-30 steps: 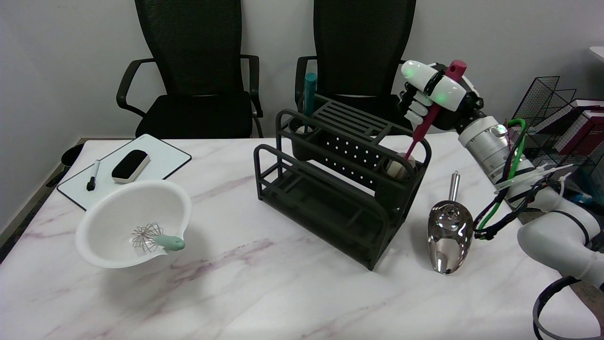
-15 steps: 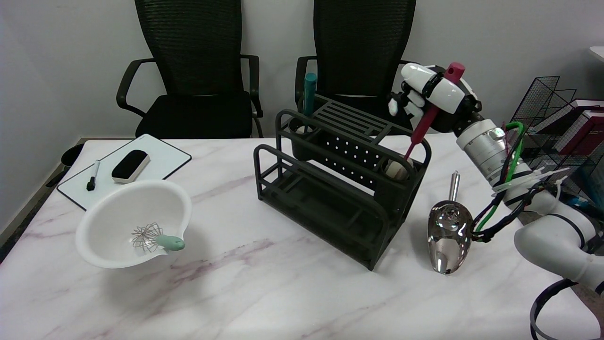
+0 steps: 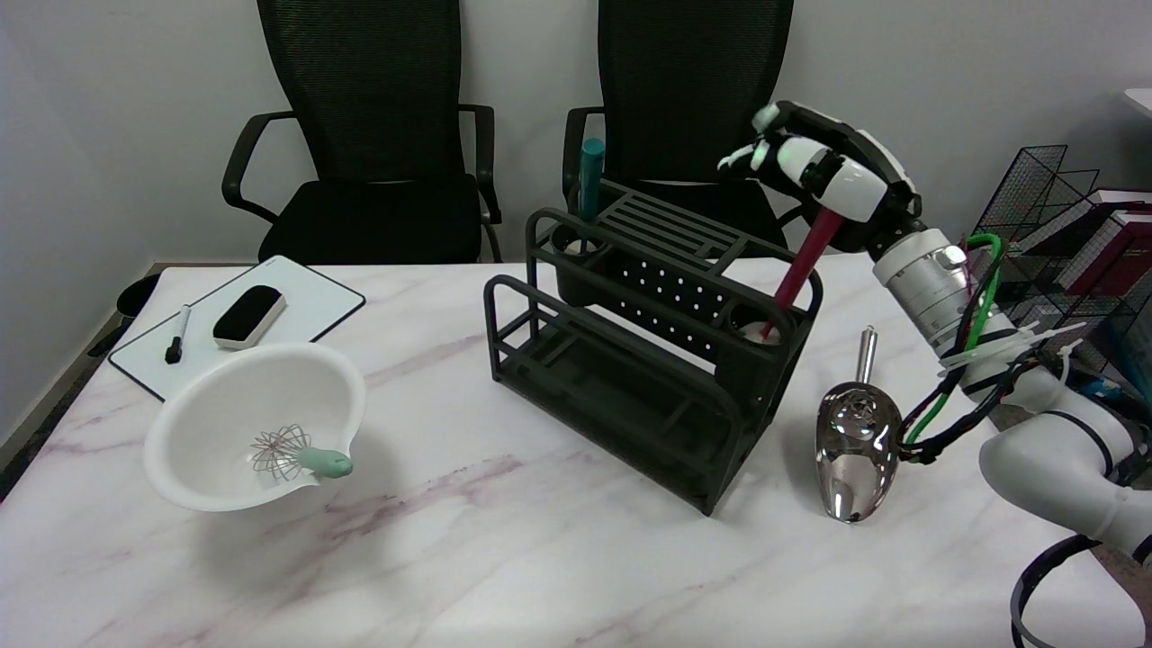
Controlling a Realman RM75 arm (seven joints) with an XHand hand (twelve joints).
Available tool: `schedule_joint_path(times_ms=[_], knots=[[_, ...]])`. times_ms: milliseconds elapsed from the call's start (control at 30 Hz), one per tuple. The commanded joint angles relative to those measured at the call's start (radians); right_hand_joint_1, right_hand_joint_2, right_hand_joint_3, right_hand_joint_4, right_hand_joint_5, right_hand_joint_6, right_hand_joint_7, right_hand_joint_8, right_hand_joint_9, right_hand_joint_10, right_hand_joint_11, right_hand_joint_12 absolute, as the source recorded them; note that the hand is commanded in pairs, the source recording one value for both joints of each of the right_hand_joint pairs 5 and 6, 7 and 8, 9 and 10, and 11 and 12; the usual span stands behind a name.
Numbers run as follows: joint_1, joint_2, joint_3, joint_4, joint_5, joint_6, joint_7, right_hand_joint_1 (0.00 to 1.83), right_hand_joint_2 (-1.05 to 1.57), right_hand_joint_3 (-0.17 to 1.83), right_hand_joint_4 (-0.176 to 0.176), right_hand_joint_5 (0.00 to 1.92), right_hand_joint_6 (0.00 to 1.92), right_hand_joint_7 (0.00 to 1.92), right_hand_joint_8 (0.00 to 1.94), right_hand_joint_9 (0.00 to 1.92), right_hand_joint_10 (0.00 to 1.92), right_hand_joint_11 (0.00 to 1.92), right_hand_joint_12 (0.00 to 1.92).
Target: Place the pink sponge bottle brush into the kitchen storage rack.
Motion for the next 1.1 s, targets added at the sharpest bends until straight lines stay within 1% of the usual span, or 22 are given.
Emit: schedule_joint_path(times_ms=[33,200,400,467,533,600,700,800,967,1033,1100], knots=[[-0.002,-0.004,-0.01,-0.059,-0.002,0.137,-0.002,1.12,0.75,1.24,0.0,0.57,0.57,0.99,0.99,0.77,0.77,0.73,0.73],[-0.027,-0.011,0.036,-0.09,0.003,0.258,0.005,1.12,0.74,1.23,0.0,0.57,0.57,0.97,0.97,0.75,0.75,0.74,0.74],[-0.116,-0.042,0.166,-0.083,0.008,0.387,-0.002,1.11,0.76,1.23,0.0,0.6,0.6,0.99,0.99,0.79,0.79,0.74,0.74],[-0.154,-0.059,0.209,-0.1,0.009,0.434,-0.002,1.1,0.76,1.21,0.0,0.62,0.62,1.03,1.03,0.82,0.82,0.75,0.75],[-0.183,-0.071,0.232,-0.118,0.012,0.448,-0.002,1.1,0.77,1.2,0.0,0.64,0.64,1.06,1.06,0.86,0.86,0.76,0.76],[-0.2,-0.078,0.236,-0.132,0.029,0.454,-0.002,1.08,0.76,1.21,0.0,0.67,0.67,1.09,1.09,0.9,0.9,0.77,0.77],[-0.215,-0.088,0.219,-0.177,0.097,0.483,-0.009,1.07,0.74,1.24,0.0,0.71,0.71,1.13,1.13,0.93,0.93,0.78,0.78],[-0.213,-0.103,0.209,-0.256,0.152,0.537,-0.027,1.05,0.73,1.27,0.0,0.75,0.75,1.14,1.14,0.94,0.94,0.79,0.79],[-0.197,-0.106,0.208,-0.424,0.18,0.609,-0.028,1.04,0.75,1.21,0.0,0.77,0.77,1.18,1.18,0.98,0.98,0.79,0.79],[-0.19,-0.102,0.193,-0.504,0.177,0.64,-0.028,1.04,0.75,1.18,0.0,0.79,0.79,1.21,1.21,1.02,1.02,0.78,0.78],[-0.183,-0.102,0.164,-0.554,0.195,0.649,-0.028,1.03,0.76,1.16,0.0,0.82,0.82,1.24,1.24,1.12,1.12,0.79,0.79]])
